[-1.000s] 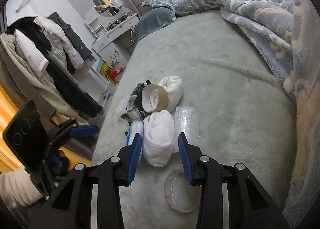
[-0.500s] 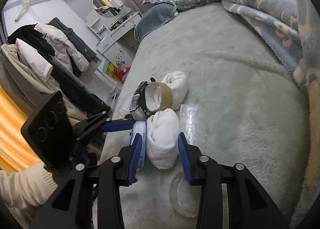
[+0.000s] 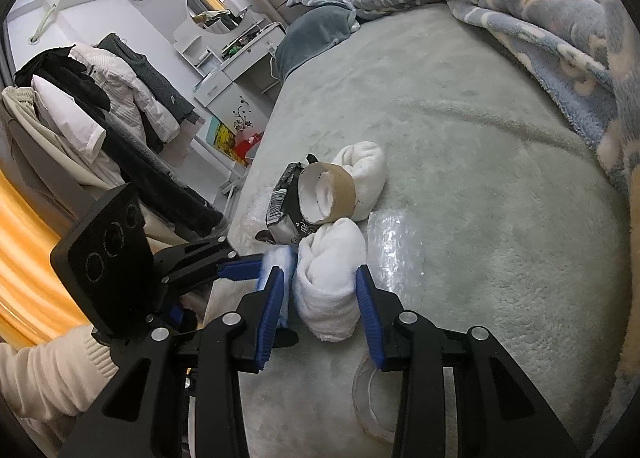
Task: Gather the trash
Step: 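Lift the tissue pack with the left tool while the right tool lifts the white cloth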
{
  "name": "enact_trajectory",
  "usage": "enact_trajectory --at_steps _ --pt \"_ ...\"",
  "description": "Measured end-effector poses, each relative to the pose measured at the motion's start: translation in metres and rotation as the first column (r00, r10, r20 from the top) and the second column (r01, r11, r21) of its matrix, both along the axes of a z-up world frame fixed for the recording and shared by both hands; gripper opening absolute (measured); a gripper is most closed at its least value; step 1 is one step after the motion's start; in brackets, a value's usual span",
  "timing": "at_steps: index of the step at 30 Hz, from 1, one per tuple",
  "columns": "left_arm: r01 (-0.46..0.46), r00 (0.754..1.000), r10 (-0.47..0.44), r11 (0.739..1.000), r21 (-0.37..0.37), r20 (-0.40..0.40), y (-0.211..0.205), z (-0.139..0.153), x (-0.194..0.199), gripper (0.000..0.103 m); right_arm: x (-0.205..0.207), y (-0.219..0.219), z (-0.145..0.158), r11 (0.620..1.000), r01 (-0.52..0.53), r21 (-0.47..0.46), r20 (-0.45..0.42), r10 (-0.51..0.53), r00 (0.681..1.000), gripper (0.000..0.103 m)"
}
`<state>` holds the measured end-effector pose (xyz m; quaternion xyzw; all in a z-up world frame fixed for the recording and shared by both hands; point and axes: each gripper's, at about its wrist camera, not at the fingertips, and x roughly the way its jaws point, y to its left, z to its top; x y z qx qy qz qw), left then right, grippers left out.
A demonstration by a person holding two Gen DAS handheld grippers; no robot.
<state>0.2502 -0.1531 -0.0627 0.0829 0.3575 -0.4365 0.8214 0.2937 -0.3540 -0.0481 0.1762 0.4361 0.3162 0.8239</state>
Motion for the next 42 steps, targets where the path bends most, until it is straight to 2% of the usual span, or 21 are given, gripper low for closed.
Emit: enact_trajectory --at_steps 2,6,10,11,12,15,17,19,22,23,25,27,29,32,35,38,42 --pt "-0.008 1.000 0.008 1.000 -0.011 0.006 0.004 0.003 -0.004 0.056 0.001 0.002 0.000 1.000 0.006 -0.011 -0.004 -0.006 1.000 0.038" --pt "-0.036 0.999 0.036 0.996 -0.082 -0.001 0.019 0.020 -0.009 0.056 0.002 0.009 0.001 0.999 0.010 -0.041 0.000 -0.010 1.000 0.038" --pt "-0.093 0.995 0.086 0.983 -0.157 -0.046 0.035 0.028 -0.012 0.056 0.002 0.024 0.006 0.995 0.009 -0.095 0.025 -0.007 1.000 0.040" --pt "-0.101 0.994 0.094 0.981 -0.168 -0.049 0.037 0.029 -0.014 0.056 0.002 0.028 0.006 0.993 0.009 -0.118 0.034 -0.005 0.999 0.041" --pt "-0.112 0.993 0.103 0.975 -0.190 -0.053 0.042 0.033 -0.017 0.056 0.001 0.035 0.007 0.988 0.008 -0.155 0.044 -0.001 0.999 0.048" --pt "-0.118 0.993 0.113 0.973 -0.199 -0.035 0.050 0.042 -0.025 0.056 -0.004 0.050 0.008 0.969 0.011 -0.246 0.072 0.007 0.997 0.063" --pt "-0.130 0.991 0.130 0.973 -0.188 -0.012 0.057 0.047 -0.030 0.056 -0.007 0.061 0.008 0.952 0.016 -0.306 0.092 0.013 0.996 0.066" --pt "-0.149 0.989 0.149 0.970 -0.194 -0.014 0.067 0.049 -0.032 0.056 -0.008 0.067 0.006 0.939 0.034 -0.341 0.100 0.000 0.995 0.067" --pt "-0.174 0.984 0.176 0.968 -0.182 -0.006 0.081 0.051 -0.036 0.056 -0.005 0.064 -0.001 0.941 0.079 -0.330 0.084 -0.054 0.995 0.067" --pt "-0.181 0.983 0.184 0.967 -0.177 -0.003 0.085 0.051 -0.037 0.056 -0.004 0.063 -0.002 0.943 0.089 -0.320 0.082 -0.067 0.994 0.066" --pt "-0.196 0.980 0.199 0.966 -0.168 0.002 0.093 0.050 -0.041 0.056 -0.003 0.061 -0.004 0.943 0.114 -0.311 0.076 -0.095 0.993 0.059" --pt "-0.215 0.976 0.217 0.964 -0.158 -0.004 0.101 0.047 -0.044 0.057 -0.004 0.064 -0.004 0.930 0.133 -0.344 0.086 -0.110 0.990 0.046" --pt "-0.234 0.972 0.236 0.961 -0.147 -0.008 0.109 0.043 -0.048 0.057 -0.006 0.068 0.000 0.913 0.154 -0.377 0.111 -0.121 0.986 0.040" --pt "-0.276 0.961 0.278 0.952 -0.134 -0.006 0.121 0.041 -0.055 0.056 -0.012 0.071 0.008 0.903 0.180 -0.389 0.139 -0.136 0.981 0.038" --pt "-0.351 0.936 0.352 0.932 -0.089 0.000 0.135 0.040 -0.065 0.057 -0.018 0.073 0.019 0.908 0.188 -0.375 0.149 -0.141 0.979 0.037" --pt "-0.396 0.918 0.397 0.915 -0.074 0.002 0.148 0.037 -0.073 0.057 -0.030 0.076 0.034 0.907 0.193 -0.374 0.176 -0.135 0.975 0.037" --pt "-0.450 0.893 0.451 0.891 -0.065 -0.005 0.166 0.037 -0.080 0.057 -0.047 0.067 0.047 0.928 0.236 -0.288 0.179 -0.190 0.965 0.037"
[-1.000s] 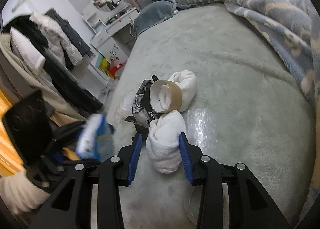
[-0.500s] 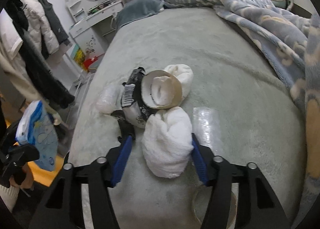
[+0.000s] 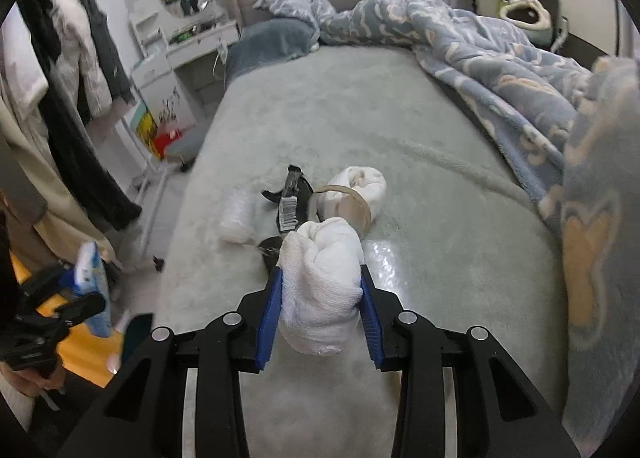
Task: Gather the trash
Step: 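Lift the tissue pack with the left tool while the right tool lifts the white cloth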
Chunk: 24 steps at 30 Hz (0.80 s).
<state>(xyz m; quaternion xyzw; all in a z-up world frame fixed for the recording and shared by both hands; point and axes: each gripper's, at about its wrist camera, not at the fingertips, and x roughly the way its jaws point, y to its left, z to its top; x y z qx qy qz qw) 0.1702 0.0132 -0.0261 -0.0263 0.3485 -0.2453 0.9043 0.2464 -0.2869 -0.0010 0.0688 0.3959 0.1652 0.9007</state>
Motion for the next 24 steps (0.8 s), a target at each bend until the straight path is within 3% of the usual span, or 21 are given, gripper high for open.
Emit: enact_trajectory --at_steps 3,8,15,24 --pt "-0.036 0.999 0.036 0.999 0.003 -0.020 0.011 -0.003 -0.004 0.057 -0.008 -0.008 0.008 0.994 0.022 0.102 0.014 -0.024 1.000 0.037" --pt "-0.085 0.995 0.086 0.996 0.024 -0.046 0.023 -0.012 -0.009 0.057 -0.015 -0.006 0.017 0.981 0.033 0.191 0.022 -0.038 0.999 0.037" --pt "-0.175 0.975 0.188 0.978 0.110 -0.120 0.047 -0.042 -0.016 0.057 -0.031 0.033 0.027 0.983 -0.038 0.180 0.045 0.030 0.999 0.037" --pt "-0.222 0.943 0.247 0.966 0.133 -0.222 0.075 -0.074 -0.027 0.057 -0.046 0.108 0.029 0.978 -0.177 0.113 0.044 0.173 0.984 0.037"
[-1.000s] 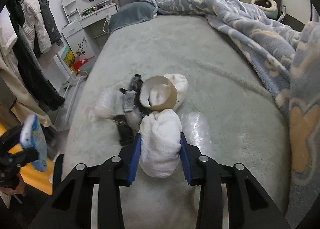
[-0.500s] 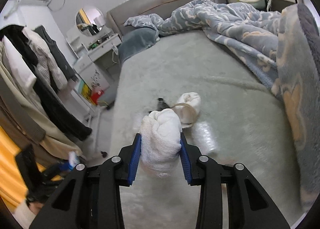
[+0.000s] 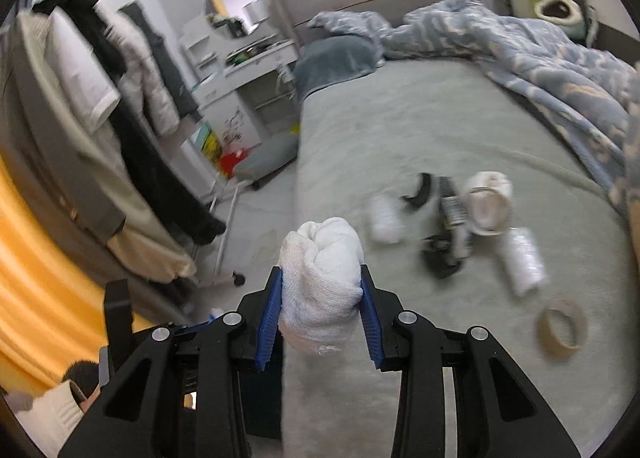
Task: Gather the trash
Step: 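Lift the tissue pack with the left tool while the right tool lifts the white cloth, then open the left tool over the bin to drop the tissue pack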
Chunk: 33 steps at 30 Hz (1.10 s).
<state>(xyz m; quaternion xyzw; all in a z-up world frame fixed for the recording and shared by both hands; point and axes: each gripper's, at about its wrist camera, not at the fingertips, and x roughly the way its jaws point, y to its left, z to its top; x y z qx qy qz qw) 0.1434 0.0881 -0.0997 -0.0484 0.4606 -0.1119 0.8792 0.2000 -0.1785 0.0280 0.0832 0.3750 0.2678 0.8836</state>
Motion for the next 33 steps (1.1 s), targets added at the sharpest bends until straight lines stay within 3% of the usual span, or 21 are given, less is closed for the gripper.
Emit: enact_trajectory --at_steps 4,12,26,33 --pt "-0.032 0.998 0.033 0.999 0.022 -0.062 0.012 -0.015 0.000 0.057 -0.003 0.033 -0.003 0.997 -0.062 -0.051 0.001 0.062 0.998 0.037" --pt "-0.092 0.972 0.098 0.995 0.039 -0.211 0.036 -0.053 0.001 0.057 -0.006 0.072 -0.013 0.989 -0.132 -0.062 -0.024 0.130 0.991 0.037" --pt "-0.137 0.926 0.157 0.987 0.082 -0.344 0.064 -0.088 -0.011 0.057 -0.010 0.118 -0.019 0.975 -0.219 -0.031 -0.042 0.217 0.975 0.037" --pt "-0.166 0.910 0.165 0.986 0.029 -0.379 0.079 -0.093 -0.015 0.057 -0.011 0.134 -0.025 0.964 -0.261 -0.050 -0.058 0.259 0.964 0.037"
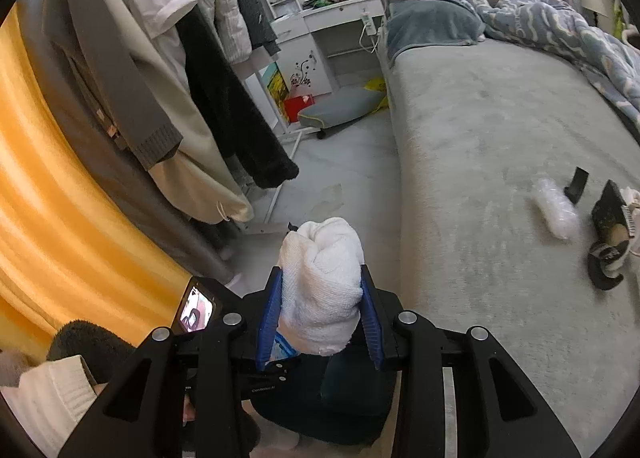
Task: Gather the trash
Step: 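Open the left tool over the bin to drop the tissue pack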
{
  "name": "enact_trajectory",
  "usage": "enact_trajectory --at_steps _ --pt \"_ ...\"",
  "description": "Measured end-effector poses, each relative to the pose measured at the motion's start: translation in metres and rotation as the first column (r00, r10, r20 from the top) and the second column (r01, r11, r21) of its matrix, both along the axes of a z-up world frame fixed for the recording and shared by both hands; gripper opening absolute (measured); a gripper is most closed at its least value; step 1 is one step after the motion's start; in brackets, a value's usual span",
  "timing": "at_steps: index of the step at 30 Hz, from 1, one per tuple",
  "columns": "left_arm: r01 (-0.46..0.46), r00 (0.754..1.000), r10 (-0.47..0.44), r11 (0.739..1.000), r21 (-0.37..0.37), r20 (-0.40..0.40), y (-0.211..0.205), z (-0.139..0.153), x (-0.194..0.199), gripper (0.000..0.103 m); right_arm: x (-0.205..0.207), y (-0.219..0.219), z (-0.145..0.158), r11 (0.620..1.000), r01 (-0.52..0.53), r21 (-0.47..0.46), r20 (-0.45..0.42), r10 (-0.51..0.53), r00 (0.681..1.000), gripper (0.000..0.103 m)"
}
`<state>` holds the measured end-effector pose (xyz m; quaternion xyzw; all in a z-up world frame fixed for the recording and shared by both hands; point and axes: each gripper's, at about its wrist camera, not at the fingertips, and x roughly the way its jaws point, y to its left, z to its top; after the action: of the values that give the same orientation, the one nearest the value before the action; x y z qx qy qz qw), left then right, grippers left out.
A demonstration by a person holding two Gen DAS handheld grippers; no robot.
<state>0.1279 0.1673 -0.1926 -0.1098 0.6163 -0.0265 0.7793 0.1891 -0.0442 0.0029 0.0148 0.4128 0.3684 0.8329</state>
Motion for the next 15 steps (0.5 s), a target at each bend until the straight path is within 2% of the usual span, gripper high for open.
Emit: enact_trajectory --at_steps 6,9,15 --pt "-0.010 1.000 0.010 0.999 -0.044 0.003 0.007 0.000 -0.003 0.059 0.002 0.010 -0.012 0.999 -0.014 -0.042 -0.020 0.013 1.000 0.037" --pt "-0.008 1.000 0.009 0.999 -0.051 0.020 0.008 0.004 -0.005 0.067 0.003 0.015 -0.016 0.999 -0.018 -0.051 -0.027 0.017 0.999 0.037" --pt "-0.015 0.998 0.019 0.998 -0.062 0.061 0.013 0.019 -0.014 0.071 0.006 0.025 -0.029 0.996 -0.033 -0.085 -0.048 0.029 0.998 0.037"
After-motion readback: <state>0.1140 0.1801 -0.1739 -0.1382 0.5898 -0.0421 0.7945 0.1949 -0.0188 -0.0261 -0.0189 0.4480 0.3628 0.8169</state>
